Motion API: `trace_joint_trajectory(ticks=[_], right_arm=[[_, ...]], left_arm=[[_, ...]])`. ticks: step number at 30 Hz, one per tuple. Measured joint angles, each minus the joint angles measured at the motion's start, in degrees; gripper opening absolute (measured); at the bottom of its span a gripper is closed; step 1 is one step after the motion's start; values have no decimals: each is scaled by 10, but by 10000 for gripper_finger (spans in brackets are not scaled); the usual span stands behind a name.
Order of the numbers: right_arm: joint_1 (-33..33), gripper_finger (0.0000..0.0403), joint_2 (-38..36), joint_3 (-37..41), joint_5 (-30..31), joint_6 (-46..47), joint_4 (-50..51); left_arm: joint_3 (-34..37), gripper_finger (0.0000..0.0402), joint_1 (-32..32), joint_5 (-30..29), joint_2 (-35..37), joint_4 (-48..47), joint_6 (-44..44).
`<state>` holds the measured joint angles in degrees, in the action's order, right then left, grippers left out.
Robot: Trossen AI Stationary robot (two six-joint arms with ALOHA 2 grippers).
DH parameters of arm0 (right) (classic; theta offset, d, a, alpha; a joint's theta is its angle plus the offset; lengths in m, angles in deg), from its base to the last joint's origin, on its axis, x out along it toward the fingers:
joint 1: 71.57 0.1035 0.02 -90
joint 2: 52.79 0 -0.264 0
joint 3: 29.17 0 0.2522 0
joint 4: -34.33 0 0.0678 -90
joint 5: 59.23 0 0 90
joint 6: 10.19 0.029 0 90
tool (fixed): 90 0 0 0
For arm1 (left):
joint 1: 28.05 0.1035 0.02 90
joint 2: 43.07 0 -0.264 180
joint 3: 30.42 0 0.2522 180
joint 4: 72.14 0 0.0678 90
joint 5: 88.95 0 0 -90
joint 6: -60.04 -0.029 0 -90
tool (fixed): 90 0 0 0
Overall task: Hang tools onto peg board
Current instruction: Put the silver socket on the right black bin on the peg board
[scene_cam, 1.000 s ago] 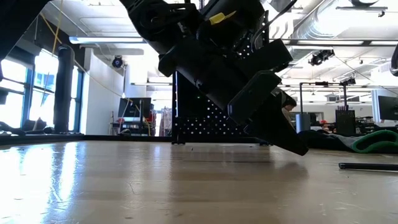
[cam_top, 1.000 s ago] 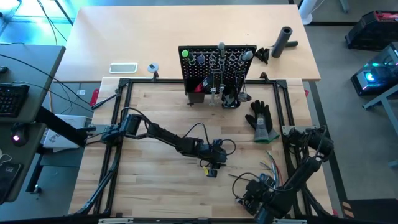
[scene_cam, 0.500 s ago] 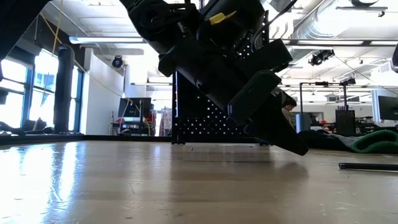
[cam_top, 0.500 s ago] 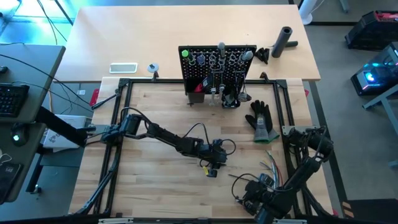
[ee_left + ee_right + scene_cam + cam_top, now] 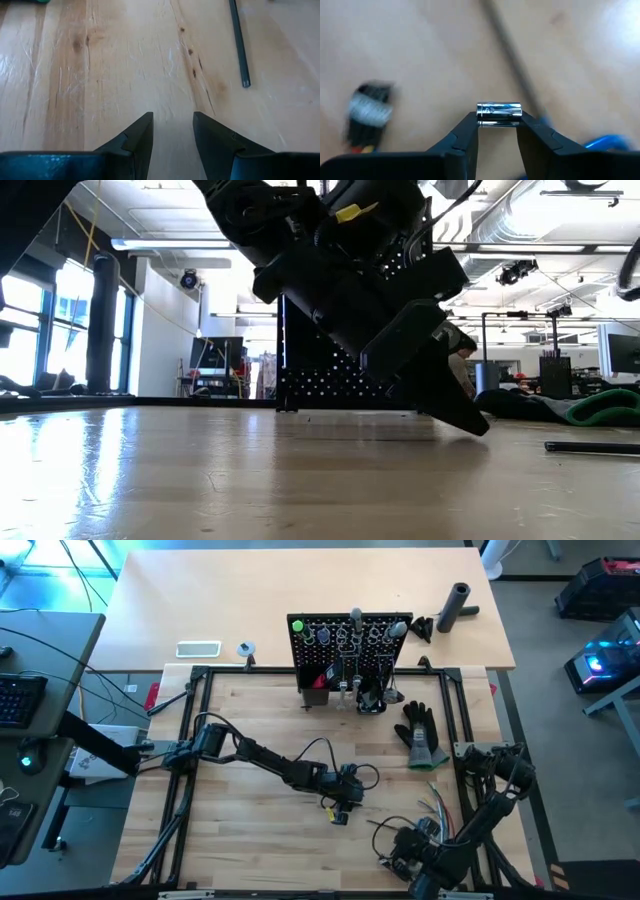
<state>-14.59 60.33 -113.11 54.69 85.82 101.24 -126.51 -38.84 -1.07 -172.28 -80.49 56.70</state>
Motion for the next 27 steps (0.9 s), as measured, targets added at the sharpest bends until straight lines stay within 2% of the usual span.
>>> trace_joint_trajectory(ticks=[8,14,18,27], right_arm=[[-25,99,-34,0,114,20,113],[-86,99,-52,0,219,-2,211],[-133,99,-59,-1,263,-31,265],[-204,99,-94,-1,335,-126,281]], left_arm=[[-2,133,0,0,2,-46,-1],[-2,133,1,-1,3,-58,3],[-2,133,10,3,3,-78,-1],[-2,115,42,3,4,-107,-13]])
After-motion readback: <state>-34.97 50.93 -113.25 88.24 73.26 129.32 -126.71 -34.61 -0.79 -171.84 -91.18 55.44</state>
